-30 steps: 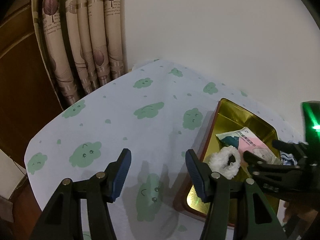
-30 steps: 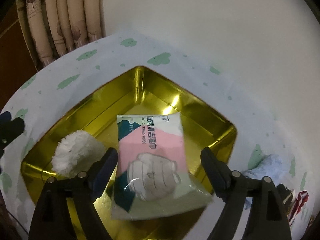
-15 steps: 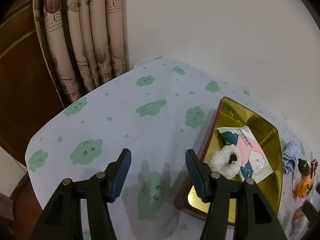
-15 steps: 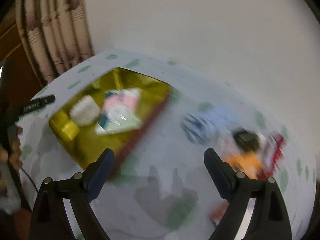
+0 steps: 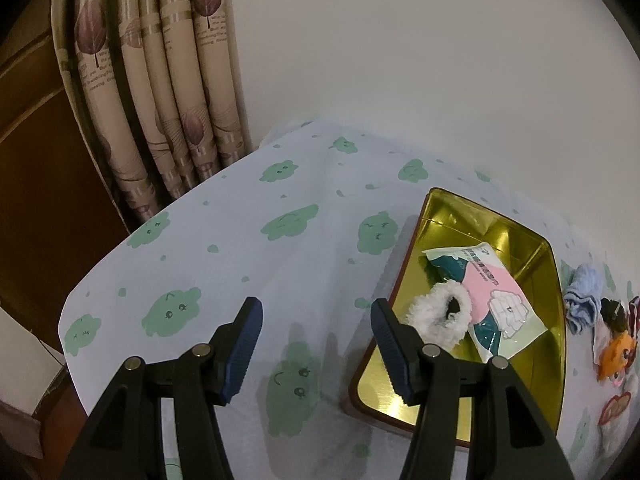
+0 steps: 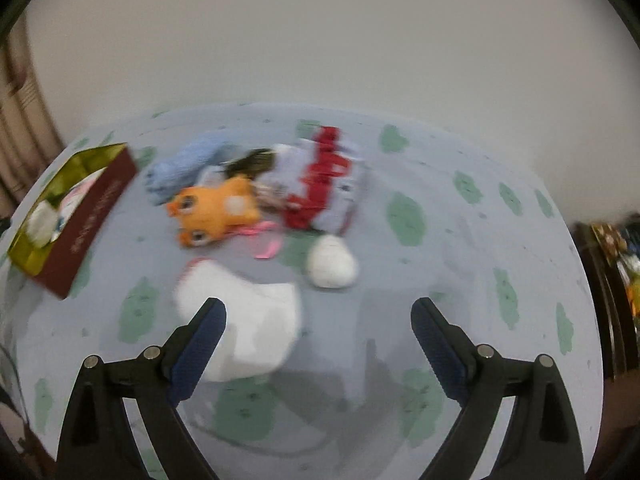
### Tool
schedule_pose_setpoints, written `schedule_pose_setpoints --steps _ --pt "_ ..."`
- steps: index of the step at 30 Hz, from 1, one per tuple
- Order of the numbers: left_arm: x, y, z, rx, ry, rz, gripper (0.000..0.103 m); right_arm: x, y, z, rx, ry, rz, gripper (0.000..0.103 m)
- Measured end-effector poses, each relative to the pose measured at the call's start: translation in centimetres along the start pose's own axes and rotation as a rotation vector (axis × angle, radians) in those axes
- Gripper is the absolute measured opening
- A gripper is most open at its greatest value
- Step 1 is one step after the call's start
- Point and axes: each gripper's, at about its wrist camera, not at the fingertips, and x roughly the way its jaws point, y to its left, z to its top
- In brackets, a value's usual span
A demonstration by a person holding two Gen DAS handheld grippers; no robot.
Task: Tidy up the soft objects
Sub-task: 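Grasp the white pom-pom ball with the right tool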
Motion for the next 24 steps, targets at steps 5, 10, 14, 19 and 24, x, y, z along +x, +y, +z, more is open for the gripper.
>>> schedule_pose_setpoints --steps 5,10,14,19,24 --pt "-0.6 -1.2 -0.1 0.059 -0.039 0.006 0.058 2.7 -1.9 0.5 0.044 0.008 -0.020 0.087" --pt "-1.1 -2.9 -0.5 0.137 -0.070 -0.013 0.058 5.2 -1.7 1.1 0.031 0.026 0.004 0.071" --pt "-1.4 -4.9 -0.9 0.217 -0.055 -0.071 0.058 6.7 -1.8 1.7 0.030 0.033 0.029 0.066" --pt "-2.9 -8.6 -1.6 0.351 -0.071 -0.132 0.058 8.2 -1.8 2.0 0.020 0.049 0.049 0.059" --pt "-4.7 -13.0 -2.3 0.461 -0.071 -0.253 0.058 9.2 -2.0 1.9 0.024 0.056 0.083 0.053"
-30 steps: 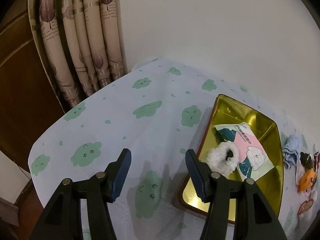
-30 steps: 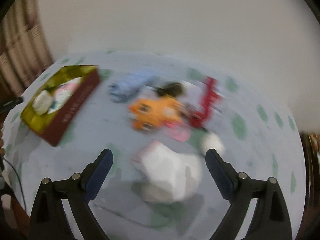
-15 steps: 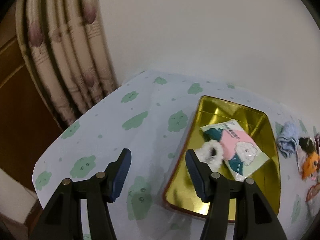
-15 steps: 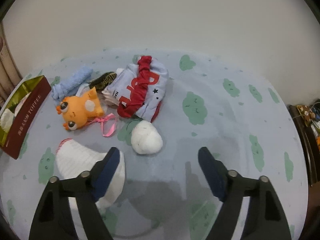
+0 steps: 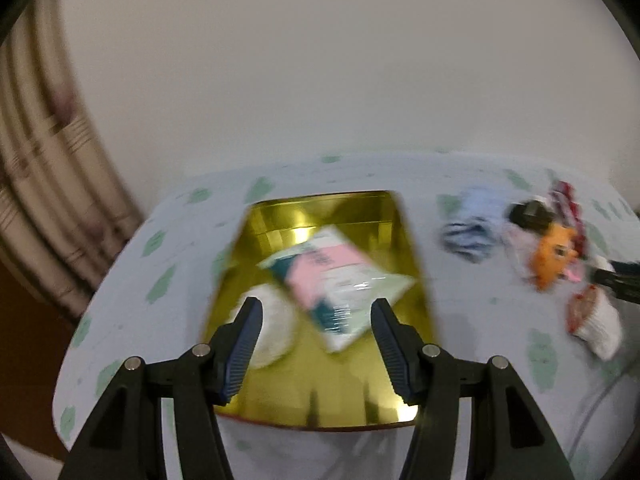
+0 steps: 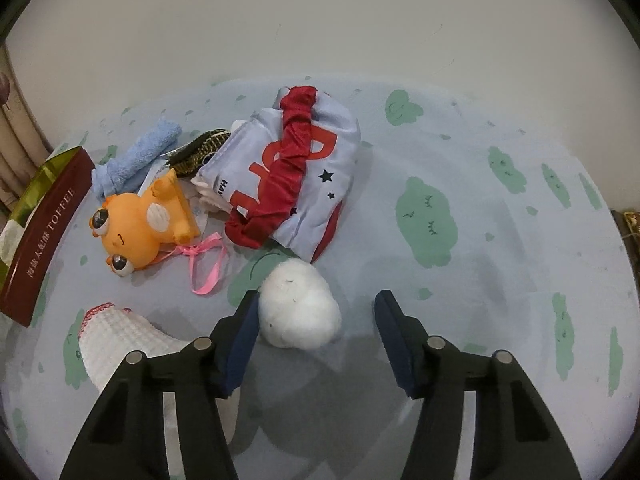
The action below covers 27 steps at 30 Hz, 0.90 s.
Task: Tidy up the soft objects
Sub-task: 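Grasp the white pom-pom ball with the right tool, then grasp the orange plush toy with the left tool while the right tool holds the ball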
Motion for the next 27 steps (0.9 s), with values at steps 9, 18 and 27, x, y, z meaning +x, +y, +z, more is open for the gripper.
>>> schedule_pose_setpoints --steps 9,18,27 --pt "1.2 -9.4 2.1 0.175 0.023 -0.179 0.058 -0.9 -1.2 -1.4 -0.002 -0.049 -0.037 0.030" --pt "2.5 -16.7 3.7 0.345 0.060 -0.355 0.058 -1.5 -3.6 -3.1 0.040 -0.083 -0.084 0.030" --pt "5.2 -21.0 6.0 0.461 0.141 -0.386 0.072 -1.4 -3.6 -3.0 0.039 -0.083 -0.084 0.030"
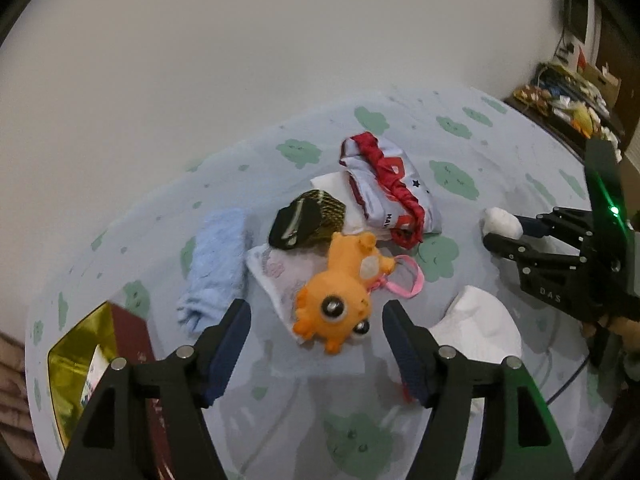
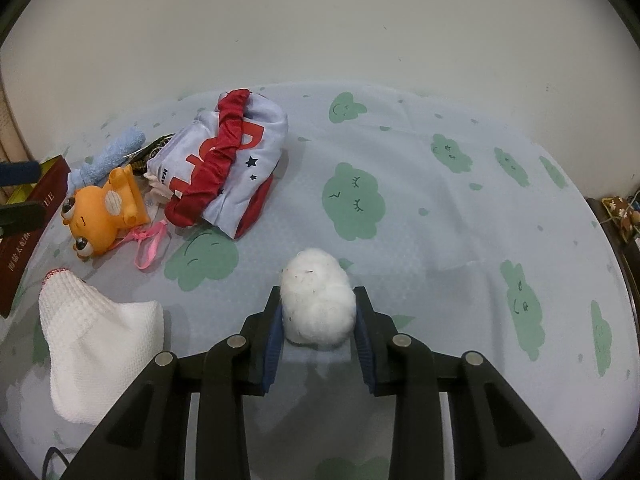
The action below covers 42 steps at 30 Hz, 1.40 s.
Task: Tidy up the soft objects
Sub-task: 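Grasp the orange plush toy with the left tool while the right tool holds the ball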
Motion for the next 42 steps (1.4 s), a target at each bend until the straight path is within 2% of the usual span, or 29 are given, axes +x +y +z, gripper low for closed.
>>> schedule_pose_setpoints --steps 2,6,10,16,19,24,25,27,28,36,42 --pt "0.7 -0.2 0.6 0.020 0.036 -0.032 0.074 -0.1 0.1 -0.1 -0.003 0.000 -0.004 0.030" --pt "2.2 -1.0 1.5 0.073 0.072 -0.006 0.074 0.0 0.1 0.0 -0.001 0.001 -0.001 0.031" --pt "3.9 -0.4 2.2 0.054 0.118 -0.045 0.074 -0.1 0.0 0.1 0.000 0.001 0.001 0.031" --pt "6.3 -0.2 2.9 0.037 0.173 -0.049 0.074 -0.1 0.0 0.0 0.000 0.002 0.001 0.032" --pt "6.9 -0.4 2.9 0.026 0.184 -0.060 0.074 0.0 0.0 0.1 0.000 0.003 0.002 0.032" --pt "6.7 -0.8 2.5 0.003 0.153 -0.041 0.074 0.0 0.0 0.1 0.003 0.002 0.005 0.032" --pt "6.6 -0.8 2.4 -0.007 0.143 -0.031 0.073 0.0 0.0 0.1 0.003 0.003 0.005 0.032" --pt "6.3 -0.9 2.3 -0.013 0.133 -0.045 0.045 0.0 0.0 0.1 0.003 0.003 0.005 0.032" --pt "6.1 -0.8 2.2 -0.021 0.135 -0.054 0.043 0.0 0.0 0.1 0.003 0.003 0.005 0.032" --pt "4.4 -0.1 2.3 -0.103 0.094 -0.083 0.040 0.0 0.1 0.1 0.003 0.003 0.006 0.032" --pt "2.9 -0.1 2.4 -0.112 0.071 -0.067 0.040 0.0 0.0 0.1 0.003 0.002 0.005 0.032"
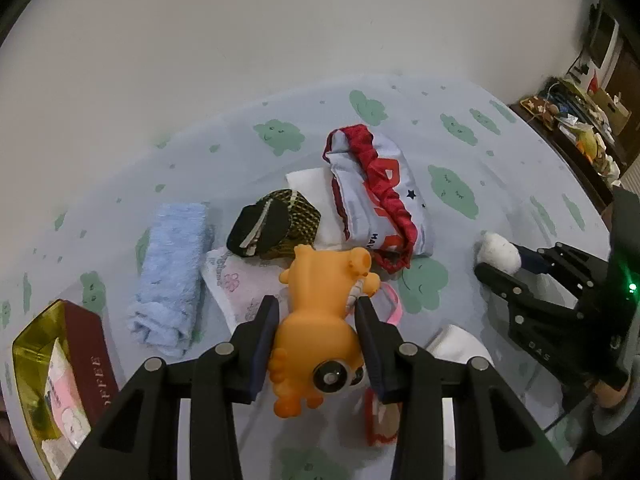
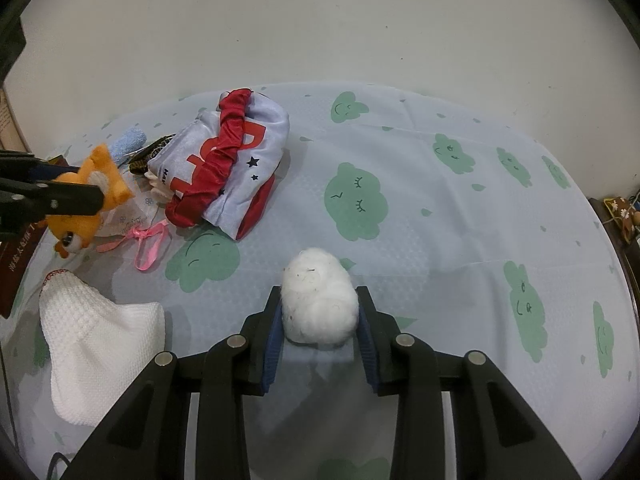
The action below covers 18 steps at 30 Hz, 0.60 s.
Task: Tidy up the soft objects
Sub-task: 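Grasp the orange plush toy with the left tool while the right tool holds the ball, then lower the orange toy into the tin and open the left tool while the right holds the ball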
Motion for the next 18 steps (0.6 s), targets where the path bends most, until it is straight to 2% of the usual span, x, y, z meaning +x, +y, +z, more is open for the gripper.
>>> schedule_pose_setpoints --steps 10,18 --pt "-3.1 2.4 -1.4 -0.093 -0.030 0.069 0.040 0.0 0.0 0.0 0.000 0.000 -0.001 0.032" --pt "-6.8 6.9 -3.2 -0.215 -0.069 0.144 0.040 0.0 0.0 0.0 0.000 0.000 -0.001 0.032"
